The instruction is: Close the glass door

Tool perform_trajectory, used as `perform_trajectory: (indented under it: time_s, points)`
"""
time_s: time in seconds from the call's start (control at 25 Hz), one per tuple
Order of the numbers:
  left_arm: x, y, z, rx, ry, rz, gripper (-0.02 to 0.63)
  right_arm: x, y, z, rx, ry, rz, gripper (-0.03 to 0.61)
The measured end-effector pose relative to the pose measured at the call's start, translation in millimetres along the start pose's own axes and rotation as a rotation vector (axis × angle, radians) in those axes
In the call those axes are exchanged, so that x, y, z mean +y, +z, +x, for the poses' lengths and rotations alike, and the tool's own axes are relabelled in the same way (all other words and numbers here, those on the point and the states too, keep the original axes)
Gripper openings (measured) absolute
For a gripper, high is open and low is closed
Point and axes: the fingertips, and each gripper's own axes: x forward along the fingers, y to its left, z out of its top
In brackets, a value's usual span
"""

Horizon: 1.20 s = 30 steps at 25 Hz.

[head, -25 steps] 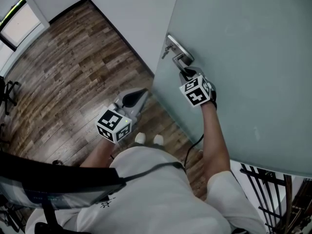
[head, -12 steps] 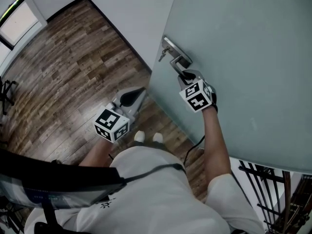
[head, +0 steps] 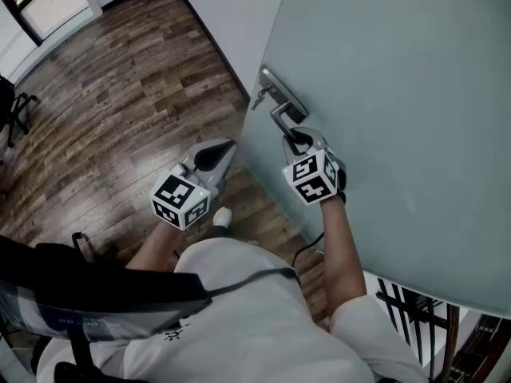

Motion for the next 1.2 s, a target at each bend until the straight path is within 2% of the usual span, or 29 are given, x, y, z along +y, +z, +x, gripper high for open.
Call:
perform_trajectory:
  time_s: [0.28,0.44,0.6,0.88,1.0,1.2]
  points:
    - [-40,-12,-19,-0.018,0.138,0.000,0.005,30,1,-4,-0.050,-0.006,-0.054,0.084]
    - [-75,-7,-54,-0.051,0.243,-0.046,0.005,53,17,-22,-0.062,0.019,-0.085,0.084]
    - [-112,-17,-90,-0.049,0.343,-0.051,0.005,70,19,-40,-0.072,0.029,-0.080,0.084]
    - [-139,-46,-146,-0.032,0.511,-0.075,0.005,87,21,-36,-0.096,0.043,-0.097,0.083]
    - [-147,-50,-163,-0.037,0.555,-0.079,0.005,98,21,-37,-0.104,0.057,-0.105,0.083]
    - [-164,-49,-177,-0.054,0.576,-0.080,0.005,111,25,-47,-0.117,0.072,-0.126,0.083]
